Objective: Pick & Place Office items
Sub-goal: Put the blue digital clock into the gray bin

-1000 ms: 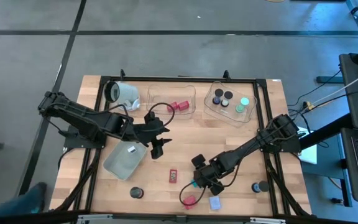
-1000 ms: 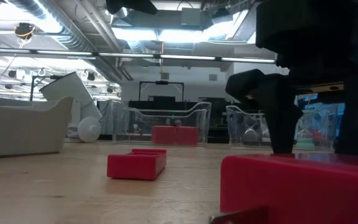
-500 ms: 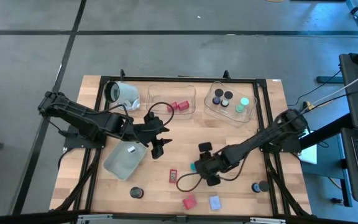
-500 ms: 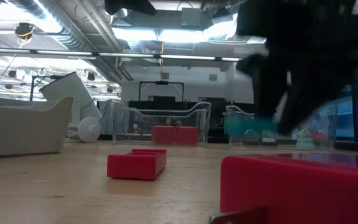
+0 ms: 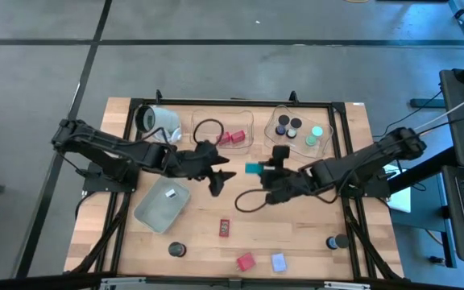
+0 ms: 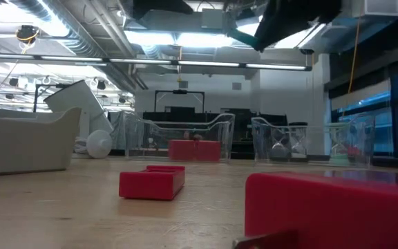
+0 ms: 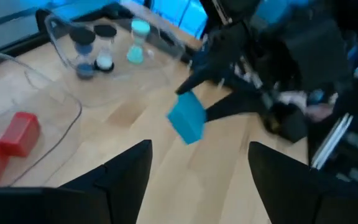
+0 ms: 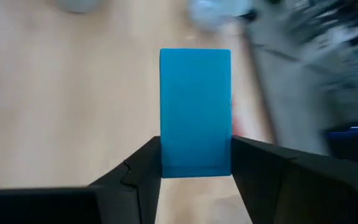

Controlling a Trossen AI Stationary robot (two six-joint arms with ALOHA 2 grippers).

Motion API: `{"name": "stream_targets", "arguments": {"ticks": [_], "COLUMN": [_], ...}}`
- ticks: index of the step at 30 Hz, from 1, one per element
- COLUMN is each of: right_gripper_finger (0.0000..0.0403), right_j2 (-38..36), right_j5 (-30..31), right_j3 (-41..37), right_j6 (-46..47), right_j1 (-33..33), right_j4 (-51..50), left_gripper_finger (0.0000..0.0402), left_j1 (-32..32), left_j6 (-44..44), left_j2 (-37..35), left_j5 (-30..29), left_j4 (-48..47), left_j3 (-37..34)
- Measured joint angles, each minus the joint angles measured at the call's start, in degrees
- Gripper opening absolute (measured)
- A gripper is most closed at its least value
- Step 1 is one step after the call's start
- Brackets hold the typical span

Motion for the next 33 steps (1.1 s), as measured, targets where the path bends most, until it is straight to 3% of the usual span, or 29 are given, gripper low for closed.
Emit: {"name": "stream_targets", "arguments": {"ticks": [6,9,13,22,27,33], "right_gripper_finger": [0.0162,0.0162,0.0162,0.0162,0.0162,0.0162], "right_j2": [-0.6,-0.6,-0.6,-0.6,-0.6,-0.6], "right_j5": [7.9,8.1,9.4,5.8,5.8,5.8], "right_j3": [0.0,0.0,0.0,0.0,0.0,0.0], "right_j6": [-6.5,-10.1,-14.2,-20.6,-21.4,-22.5], "right_j1": [-1.6,-2.4,-3.6,-5.2,-5.3,-5.7], "right_j4": [2.0,5.2,10.1,16.2,16.2,16.2], "left_gripper_finger": [0.0265,0.0265,0.0265,0.0263,0.0235,0.0175], "left_j1": [4.1,6.0,8.7,12.6,13.6,14.7], "left_j6": [-1.8,-1.8,-2.4,-0.2,-0.1,-1.0], "left_j2": [0.6,1.0,2.5,5.3,5.3,5.3], "left_j5": [1.2,1.7,6.7,15.3,16.2,18.9], "left_j4": [2.5,3.3,4.3,10.2,10.2,10.0], "left_j3": [0.0,0.0,0.0,0.0,0.0,0.0]}}
